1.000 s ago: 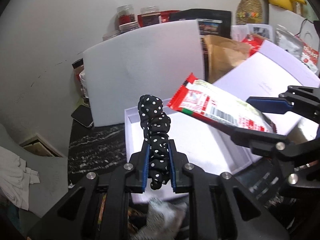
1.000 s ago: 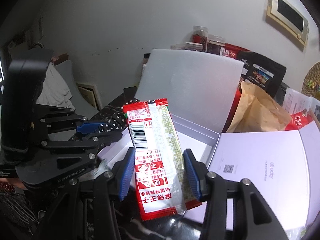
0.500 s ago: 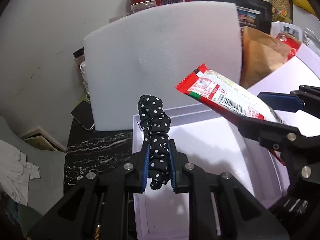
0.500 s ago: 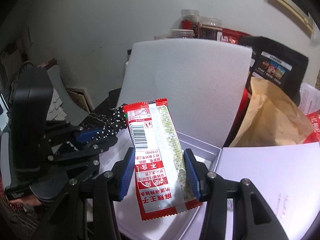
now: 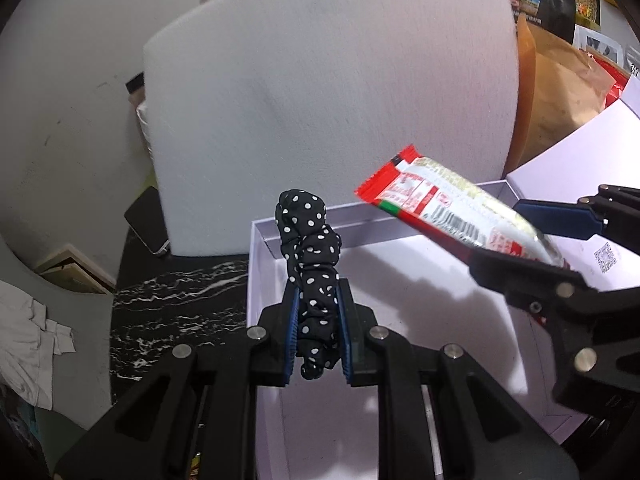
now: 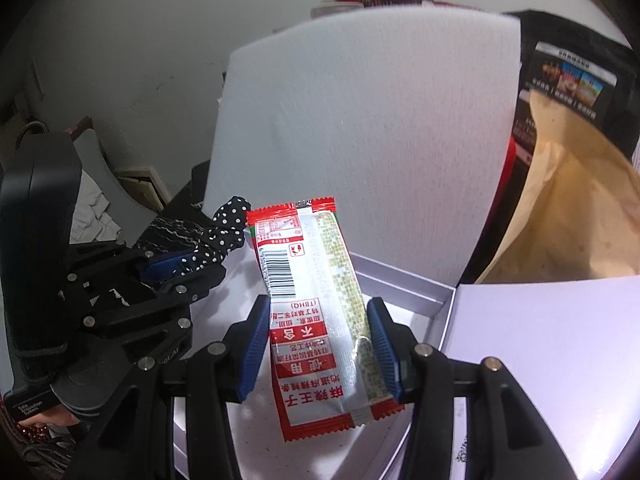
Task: Organize objects
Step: 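Carry the scrunchie with the left tool while the right tool carries the packet into the box, then open the left tool over the box while the right tool releases the packet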
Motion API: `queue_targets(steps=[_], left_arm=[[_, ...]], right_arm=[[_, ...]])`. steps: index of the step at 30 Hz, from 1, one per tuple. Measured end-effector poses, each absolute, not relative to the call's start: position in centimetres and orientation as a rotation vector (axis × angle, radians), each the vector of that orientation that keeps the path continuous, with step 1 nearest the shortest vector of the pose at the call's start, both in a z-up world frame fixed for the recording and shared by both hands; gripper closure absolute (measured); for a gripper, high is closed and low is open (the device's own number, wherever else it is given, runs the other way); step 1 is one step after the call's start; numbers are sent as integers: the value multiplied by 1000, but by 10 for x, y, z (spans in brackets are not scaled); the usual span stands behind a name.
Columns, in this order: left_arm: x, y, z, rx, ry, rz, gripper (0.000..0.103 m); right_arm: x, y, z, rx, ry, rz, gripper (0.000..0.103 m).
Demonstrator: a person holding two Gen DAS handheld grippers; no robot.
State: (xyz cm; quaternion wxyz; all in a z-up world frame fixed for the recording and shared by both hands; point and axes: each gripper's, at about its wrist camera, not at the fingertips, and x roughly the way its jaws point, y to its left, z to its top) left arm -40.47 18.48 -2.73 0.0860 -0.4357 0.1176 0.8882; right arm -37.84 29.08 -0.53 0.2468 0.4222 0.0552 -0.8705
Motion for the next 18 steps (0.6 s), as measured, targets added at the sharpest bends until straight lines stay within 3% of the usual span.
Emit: queue_targets(steps=[18], left_arm=[[-412, 188, -54, -1400, 357, 2598, 86]], right_arm=[[-393, 284, -39, 1299, 186, -2327, 52]])
